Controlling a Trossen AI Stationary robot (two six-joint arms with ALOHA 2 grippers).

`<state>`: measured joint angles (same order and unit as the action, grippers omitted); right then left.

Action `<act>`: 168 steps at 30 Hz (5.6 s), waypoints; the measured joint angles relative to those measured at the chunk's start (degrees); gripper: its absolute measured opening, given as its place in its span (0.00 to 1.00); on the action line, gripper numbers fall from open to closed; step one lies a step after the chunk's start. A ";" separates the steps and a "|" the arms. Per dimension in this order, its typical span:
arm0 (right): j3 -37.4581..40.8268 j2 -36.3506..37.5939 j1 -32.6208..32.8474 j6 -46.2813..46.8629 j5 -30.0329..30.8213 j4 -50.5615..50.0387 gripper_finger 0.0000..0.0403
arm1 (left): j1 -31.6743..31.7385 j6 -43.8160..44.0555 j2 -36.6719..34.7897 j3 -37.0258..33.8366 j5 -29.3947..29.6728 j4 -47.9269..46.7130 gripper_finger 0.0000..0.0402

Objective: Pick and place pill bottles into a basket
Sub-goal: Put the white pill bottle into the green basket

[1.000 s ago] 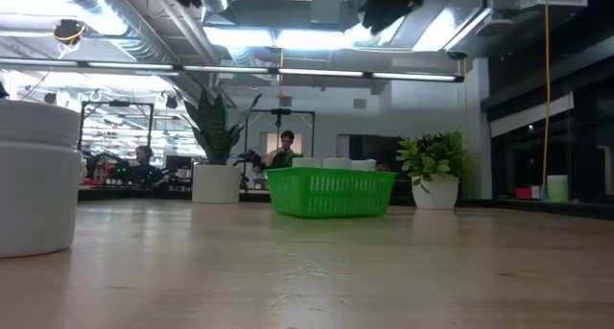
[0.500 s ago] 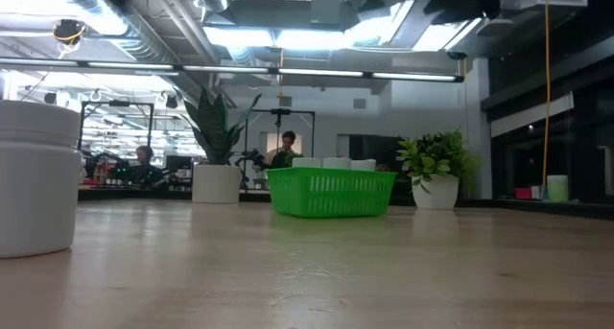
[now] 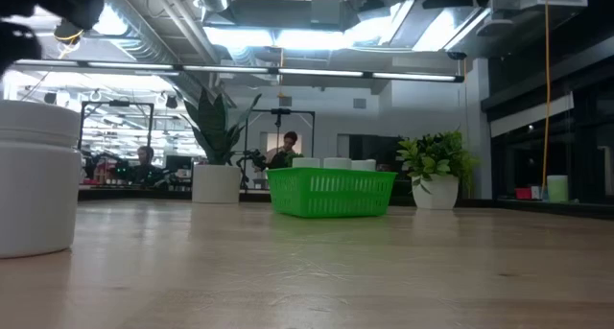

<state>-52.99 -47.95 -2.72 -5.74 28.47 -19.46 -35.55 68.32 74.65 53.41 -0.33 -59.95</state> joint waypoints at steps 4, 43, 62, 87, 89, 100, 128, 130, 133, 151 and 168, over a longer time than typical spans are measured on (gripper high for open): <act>0.00 -0.35 0.01 -0.11 -2.89 -0.05 0.61 | -0.18 1.45 2.72 0.00 -5.29 6.63 0.79; 0.02 -1.18 0.02 1.42 -5.86 -3.04 0.61 | -0.79 -0.56 14.43 0.02 -2.08 16.54 0.57; 0.02 -1.18 0.00 2.68 -6.71 -3.07 0.61 | 8.12 -16.59 11.65 6.34 3.05 8.15 0.42; 0.00 -1.18 0.01 8.62 -8.69 -3.09 0.61 | 43.90 -68.40 11.68 16.68 7.63 7.96 0.42; 0.00 -1.18 0.00 8.70 -8.68 -3.09 0.61 | 45.40 -71.21 11.99 16.65 6.72 8.24 0.42; -0.07 -5.26 -0.07 8.73 -8.64 -1.30 0.61 | 47.69 -83.18 23.58 29.93 2.96 6.56 0.42; -0.04 5.07 -0.07 9.73 0.60 -9.40 0.61 | 47.05 -88.23 38.91 44.87 -2.04 4.15 0.42; -0.04 5.77 -0.07 9.69 0.61 -9.42 0.61 | 47.03 -87.77 38.91 44.38 -2.11 4.03 0.42; -0.04 6.28 -0.07 9.71 0.61 -9.40 0.61 | 47.03 -87.58 38.91 44.35 -2.15 4.45 0.42; -0.02 6.08 -0.04 9.74 0.56 -9.41 0.61 | 48.92 -87.59 40.92 44.17 -4.59 5.44 0.42; 0.00 6.07 -0.04 9.77 0.46 -9.53 0.61 | 50.17 -89.12 43.04 44.22 -5.38 5.94 0.42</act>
<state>-52.99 -41.87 -2.76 4.03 28.93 -28.99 14.62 -20.81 117.69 97.62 -5.72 -54.01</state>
